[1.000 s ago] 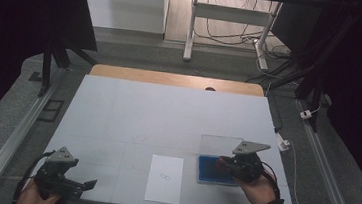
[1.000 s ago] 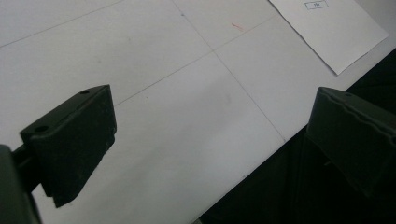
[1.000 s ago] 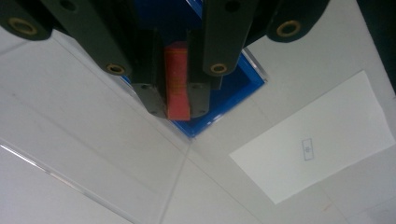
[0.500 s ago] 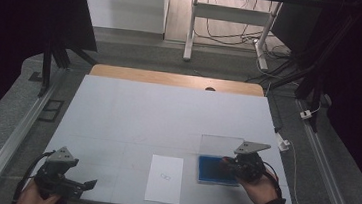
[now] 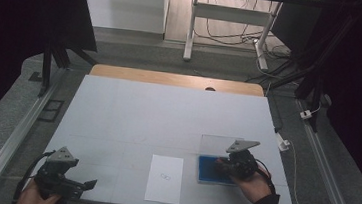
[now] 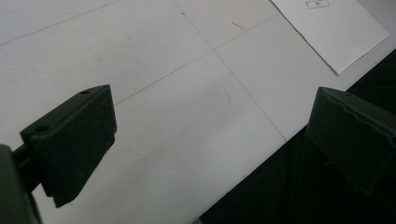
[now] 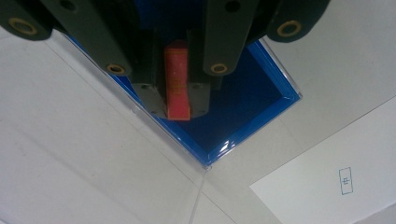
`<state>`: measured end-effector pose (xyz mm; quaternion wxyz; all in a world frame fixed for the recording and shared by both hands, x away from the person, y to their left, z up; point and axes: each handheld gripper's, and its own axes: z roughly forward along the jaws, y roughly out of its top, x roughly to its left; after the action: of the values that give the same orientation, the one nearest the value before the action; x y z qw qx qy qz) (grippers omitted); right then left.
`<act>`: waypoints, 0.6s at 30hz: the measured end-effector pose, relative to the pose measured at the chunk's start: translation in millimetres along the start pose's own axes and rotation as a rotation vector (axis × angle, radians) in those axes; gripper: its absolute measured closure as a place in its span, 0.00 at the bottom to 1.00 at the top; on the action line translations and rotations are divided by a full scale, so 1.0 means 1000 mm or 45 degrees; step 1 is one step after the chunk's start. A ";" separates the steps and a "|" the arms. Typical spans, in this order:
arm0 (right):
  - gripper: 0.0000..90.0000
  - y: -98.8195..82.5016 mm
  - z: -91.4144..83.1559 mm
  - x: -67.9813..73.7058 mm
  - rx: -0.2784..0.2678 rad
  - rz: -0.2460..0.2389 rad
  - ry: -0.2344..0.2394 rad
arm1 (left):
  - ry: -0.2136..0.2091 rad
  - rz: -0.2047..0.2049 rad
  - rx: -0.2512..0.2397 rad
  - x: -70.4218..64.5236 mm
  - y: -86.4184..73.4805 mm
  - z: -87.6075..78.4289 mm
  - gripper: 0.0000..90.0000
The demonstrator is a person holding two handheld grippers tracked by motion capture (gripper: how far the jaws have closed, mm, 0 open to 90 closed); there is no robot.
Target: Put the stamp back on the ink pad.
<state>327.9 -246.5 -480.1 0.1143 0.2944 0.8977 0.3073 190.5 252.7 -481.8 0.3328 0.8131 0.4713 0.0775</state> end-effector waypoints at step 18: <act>0.78 -0.001 -0.009 -0.003 -0.055 0.054 -0.001 | -0.001 -0.001 0.001 0.000 0.000 0.000 0.02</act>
<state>326.2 -253.0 -473.8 0.1144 0.3109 0.8844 0.3287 190.5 252.7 -481.9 0.3327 0.8131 0.4714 0.0771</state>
